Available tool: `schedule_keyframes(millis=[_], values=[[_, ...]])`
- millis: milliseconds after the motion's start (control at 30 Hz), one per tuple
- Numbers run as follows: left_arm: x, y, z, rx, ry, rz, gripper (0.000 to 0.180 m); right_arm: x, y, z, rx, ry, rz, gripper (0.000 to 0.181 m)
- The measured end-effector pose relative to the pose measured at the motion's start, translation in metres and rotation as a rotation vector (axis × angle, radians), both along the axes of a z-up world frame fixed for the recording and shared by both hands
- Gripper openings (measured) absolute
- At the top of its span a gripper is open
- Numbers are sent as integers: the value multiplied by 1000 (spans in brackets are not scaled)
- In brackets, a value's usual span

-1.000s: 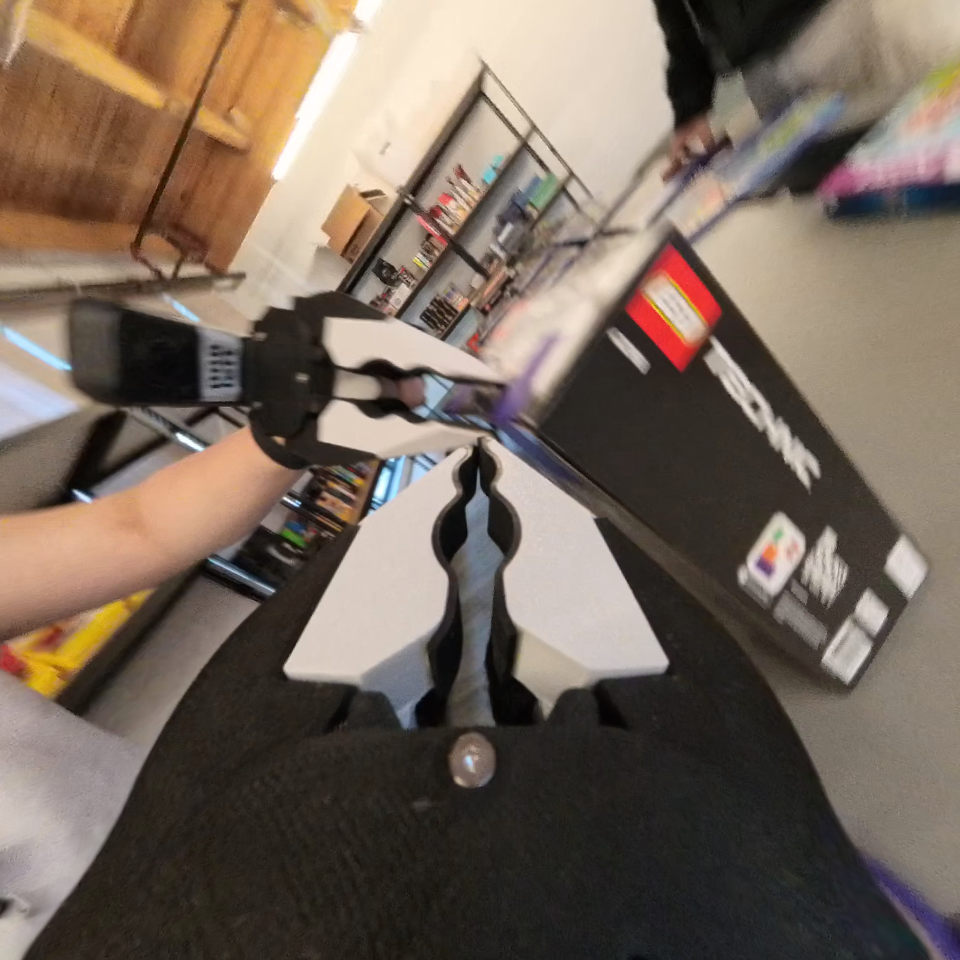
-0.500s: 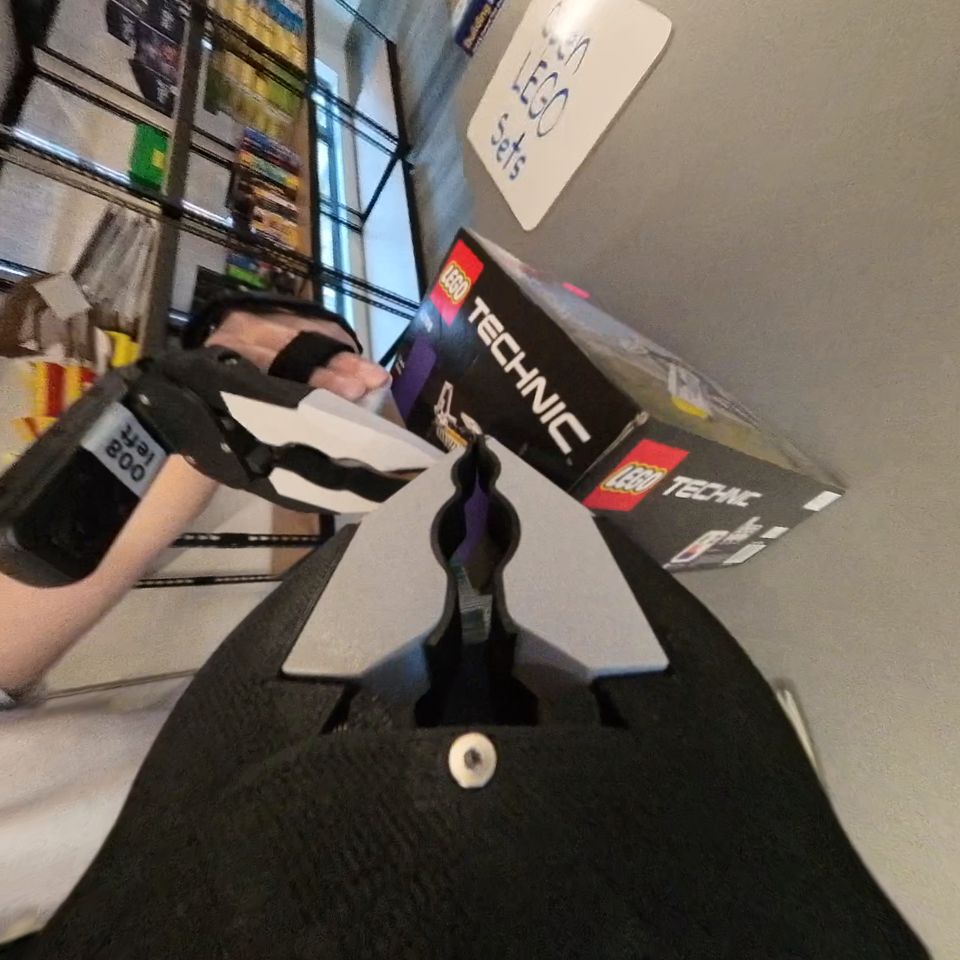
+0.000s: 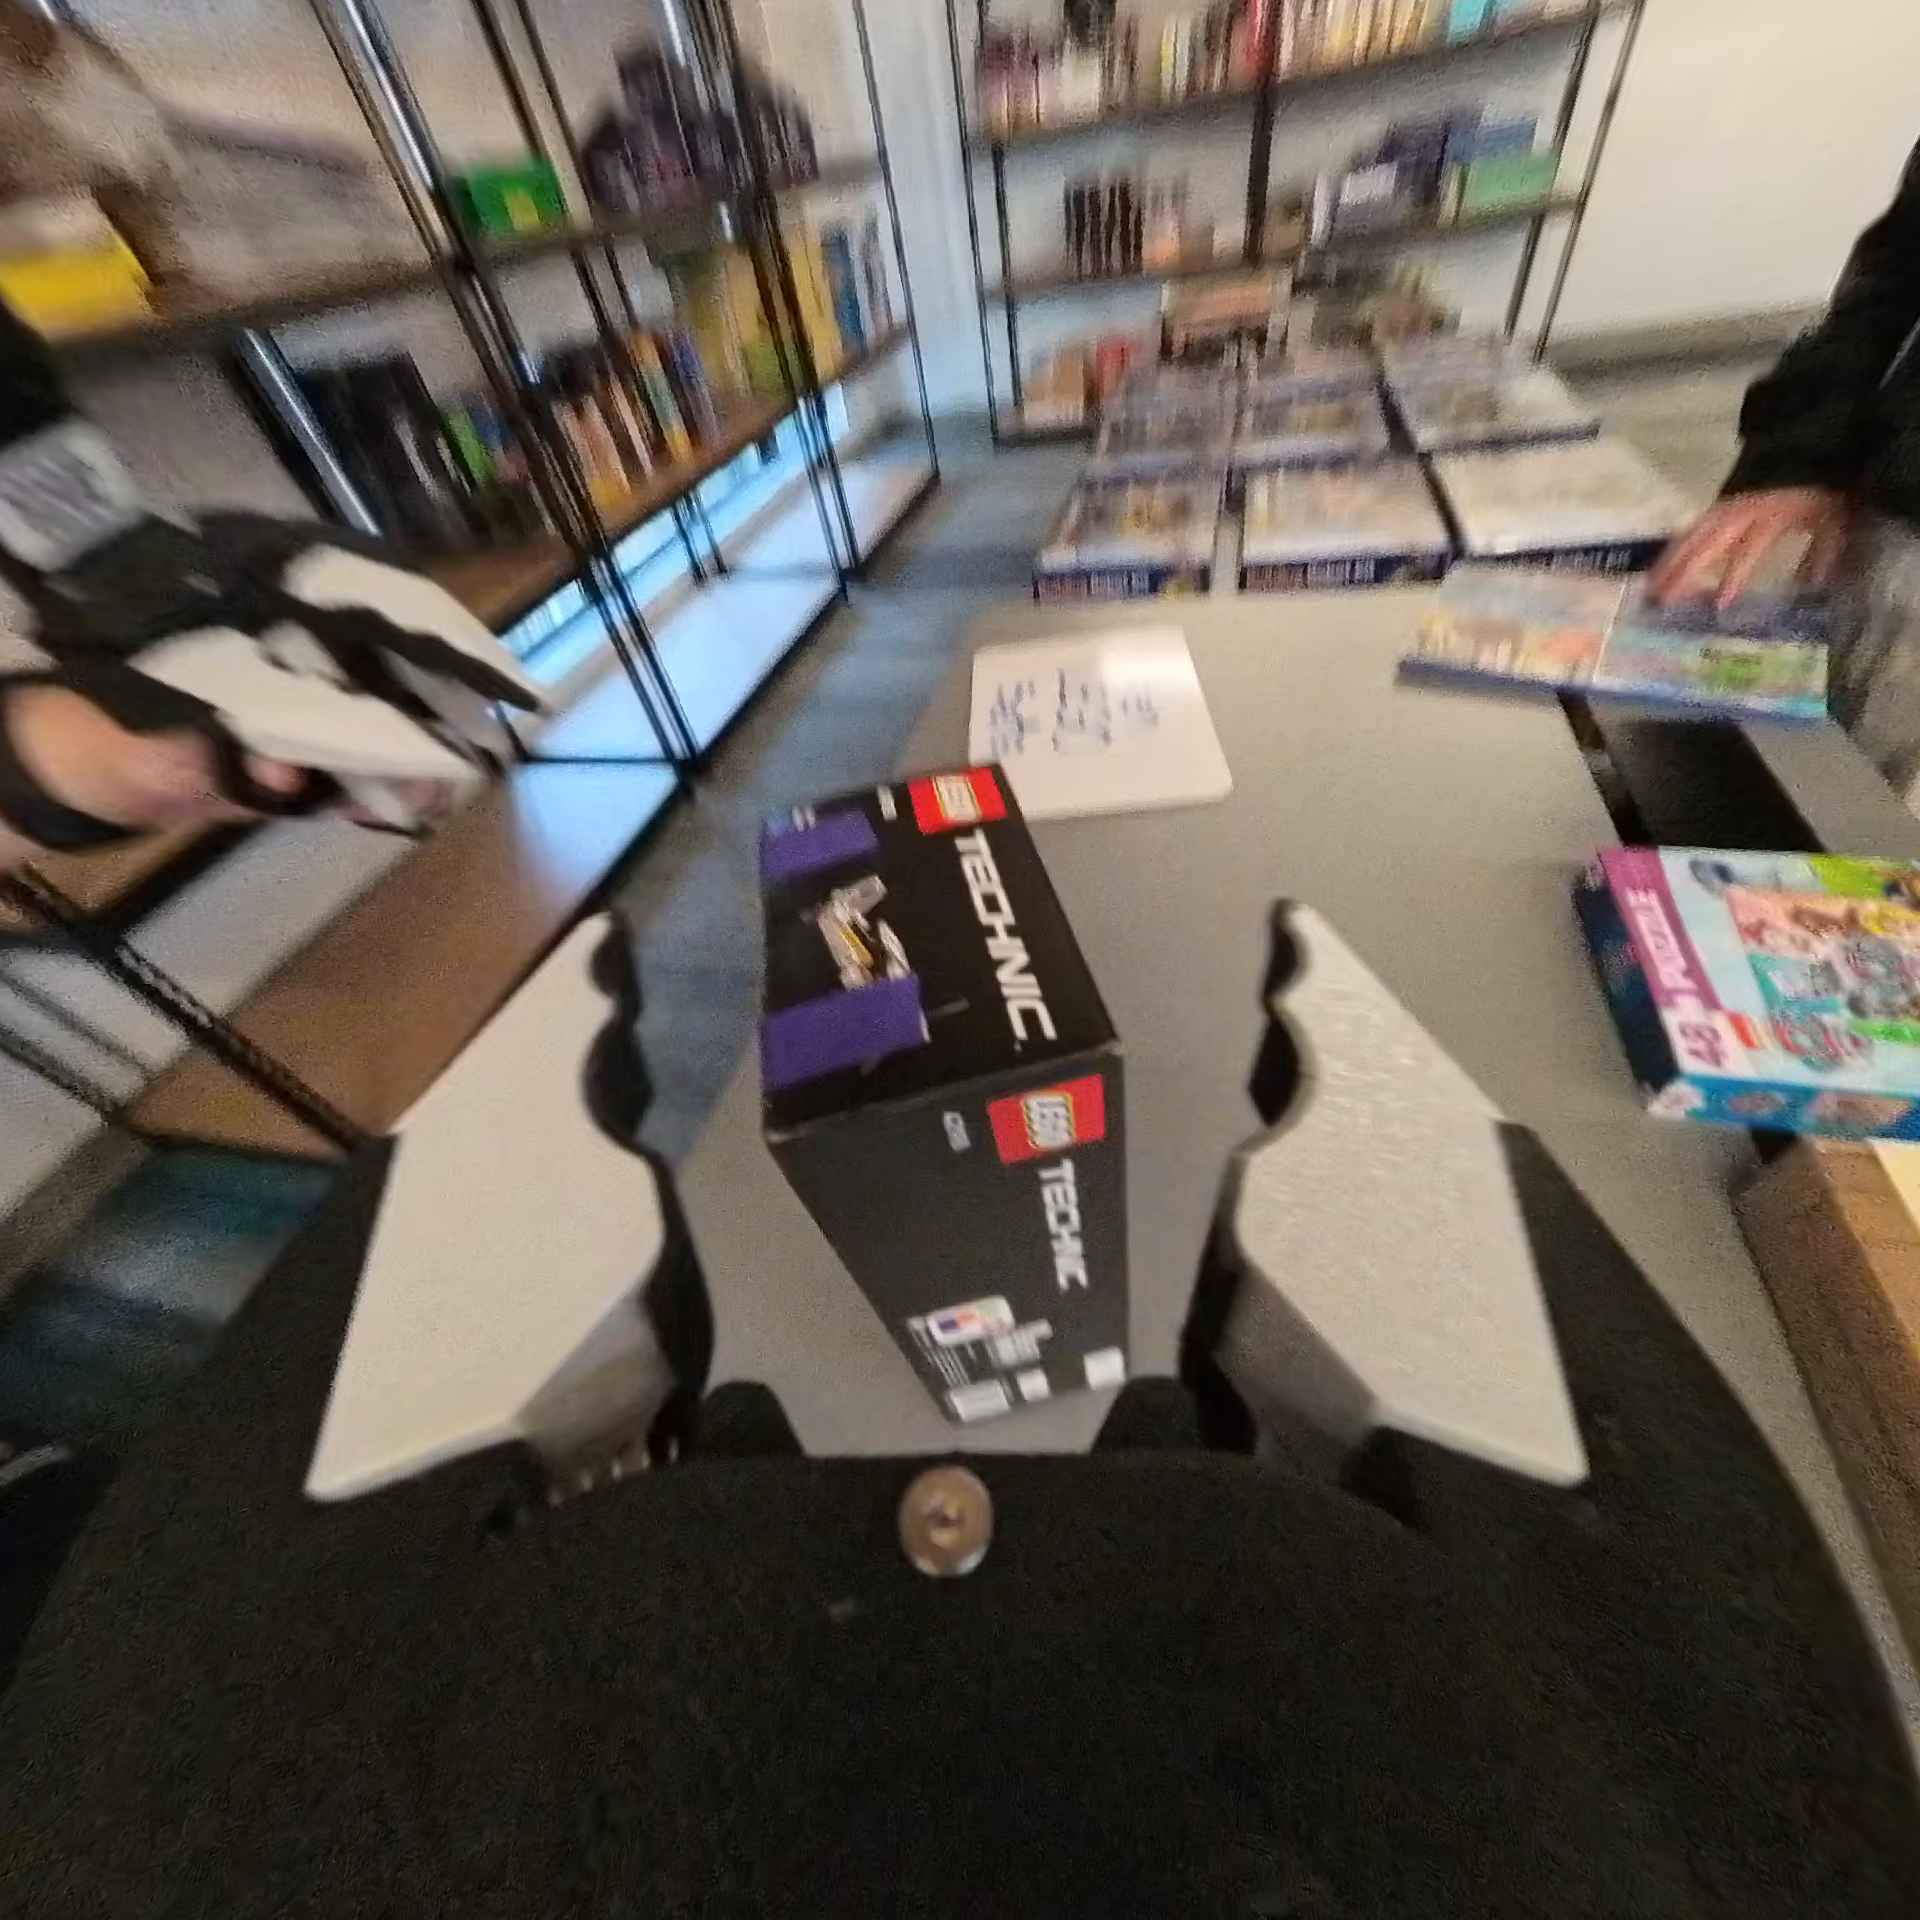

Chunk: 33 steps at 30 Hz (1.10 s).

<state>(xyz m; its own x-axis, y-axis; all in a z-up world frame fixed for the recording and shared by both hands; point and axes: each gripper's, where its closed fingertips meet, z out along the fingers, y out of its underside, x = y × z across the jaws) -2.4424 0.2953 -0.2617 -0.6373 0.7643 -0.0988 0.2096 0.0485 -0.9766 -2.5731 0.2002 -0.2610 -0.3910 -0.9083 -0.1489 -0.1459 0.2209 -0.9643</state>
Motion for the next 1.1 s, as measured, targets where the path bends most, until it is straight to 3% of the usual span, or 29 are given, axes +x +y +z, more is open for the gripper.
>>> schedule_keyframes(millis=[33, 100, 233, 367, 433, 533, 600, 800, 867, 900, 967, 1100], values=[[14, 15, -5, 27, 57, 52, 24, 8, -3, -14, 1, 101, 24, 138], [36, 37, -24, 71, 124, 164, 28, 21, -3, -29, -49, 193, 77, 151], [47, 52, -65, 224, 102, 213, 34, 32, 1, -83, -110, 208, 115, 152], [46, 40, -73, 284, 190, 253, 34, 56, -5, -137, -24, 95, 111, 151], [42, 31, -81, 320, 171, 243, 40, 64, -8, -138, -33, 54, 92, 139], [43, 5, -90, 362, 141, 228, 62, 69, -3, -137, -18, 80, 133, 138], [39, -23, -99, 382, 120, 203, 93, 68, 6, -138, 0, 96, 201, 138], [-27, -66, -126, 450, 107, -166, 139, 62, 40, -151, 6, 227, 422, 137], [-43, -60, -125, 471, 156, -277, 133, 67, 41, -150, 38, 246, 447, 137], [-44, -60, -122, 449, 167, -283, 139, 74, 41, -146, 39, 250, 459, 137], [-24, -60, -110, 425, 215, -263, 133, 92, 40, -133, 82, 258, 494, 137], [66, -45, -60, 357, 344, -156, 129, 183, 44, -58, 101, 110, 563, 137]])
